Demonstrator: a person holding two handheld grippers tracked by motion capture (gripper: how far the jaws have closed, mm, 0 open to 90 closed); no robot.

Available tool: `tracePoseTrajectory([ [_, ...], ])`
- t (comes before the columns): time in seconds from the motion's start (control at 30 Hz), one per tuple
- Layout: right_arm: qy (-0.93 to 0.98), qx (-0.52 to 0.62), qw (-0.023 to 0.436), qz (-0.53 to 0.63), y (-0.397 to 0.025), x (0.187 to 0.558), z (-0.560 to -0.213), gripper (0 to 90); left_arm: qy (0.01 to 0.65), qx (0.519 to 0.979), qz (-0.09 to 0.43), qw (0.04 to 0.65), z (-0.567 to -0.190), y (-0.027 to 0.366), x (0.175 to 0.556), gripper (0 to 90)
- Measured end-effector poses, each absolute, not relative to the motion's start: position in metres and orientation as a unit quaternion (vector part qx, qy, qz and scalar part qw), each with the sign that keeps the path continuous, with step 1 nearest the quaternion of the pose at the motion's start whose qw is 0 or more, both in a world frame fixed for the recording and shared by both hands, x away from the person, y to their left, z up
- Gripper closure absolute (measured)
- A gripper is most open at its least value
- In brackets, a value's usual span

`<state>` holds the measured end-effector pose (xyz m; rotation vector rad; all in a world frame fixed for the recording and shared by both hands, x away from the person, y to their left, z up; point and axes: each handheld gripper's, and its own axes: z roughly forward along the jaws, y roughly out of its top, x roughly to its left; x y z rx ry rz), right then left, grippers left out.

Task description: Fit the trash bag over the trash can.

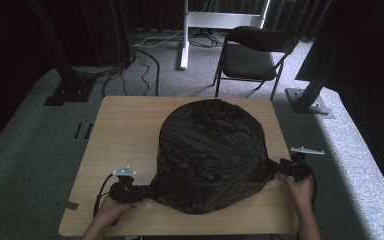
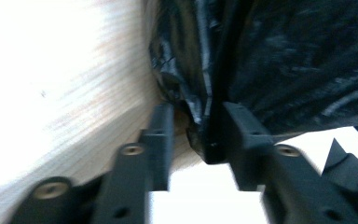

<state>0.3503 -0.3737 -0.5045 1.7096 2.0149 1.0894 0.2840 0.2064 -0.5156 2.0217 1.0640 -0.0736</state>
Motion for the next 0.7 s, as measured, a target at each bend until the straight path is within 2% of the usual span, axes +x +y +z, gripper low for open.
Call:
tracePoseTrajectory([
  [0.03, 0.704, 0.583, 0.141, 0.379, -0.373, 0.348, -0.5, 19.8, 0.426, 0.804, -0.024, 0.414, -0.514, 0.208, 0.282, 47.1],
  [0.1, 0.703, 0.58, 0.16, 0.379, -0.373, 0.345, -0.493, 18.1, 0.426, 0.803, -0.016, 0.416, -0.512, 0.213, 0.279, 43.4],
  [0.13, 0.703, 0.572, 0.164, 0.389, -0.374, 0.342, -0.488, 17.5, 0.429, 0.801, -0.013, 0.418, -0.511, 0.216, 0.277, 38.1],
  [0.33, 0.696, 0.55, 0.189, 0.42, -0.376, 0.33, -0.464, 17.5, 0.446, 0.787, 0.003, 0.427, -0.512, 0.234, 0.268, 32.5],
  [0.37, 0.693, 0.547, 0.194, 0.428, -0.376, 0.328, -0.457, 18.4, 0.448, 0.786, 0.004, 0.427, -0.512, 0.235, 0.268, 29.3],
  [0.47, 0.68, 0.544, 0.195, 0.451, -0.375, 0.323, -0.444, 19.1, 0.46, 0.782, 0.015, 0.421, -0.517, 0.24, 0.265, 29.1],
  [0.6, 0.661, 0.525, 0.198, 0.498, -0.369, 0.316, -0.415, 19.2, 0.478, 0.78, 0.032, 0.402, -0.523, 0.244, 0.263, 19.7],
  [0.67, 0.662, 0.505, 0.2, 0.517, -0.361, 0.313, -0.397, 19.1, 0.491, 0.777, 0.057, 0.39, -0.524, 0.245, 0.261, 19.6],
  [0.7, 0.664, 0.491, 0.2, 0.528, -0.355, 0.312, -0.386, 18.9, 0.494, 0.777, 0.059, 0.385, -0.524, 0.245, 0.261, 16.5],
])
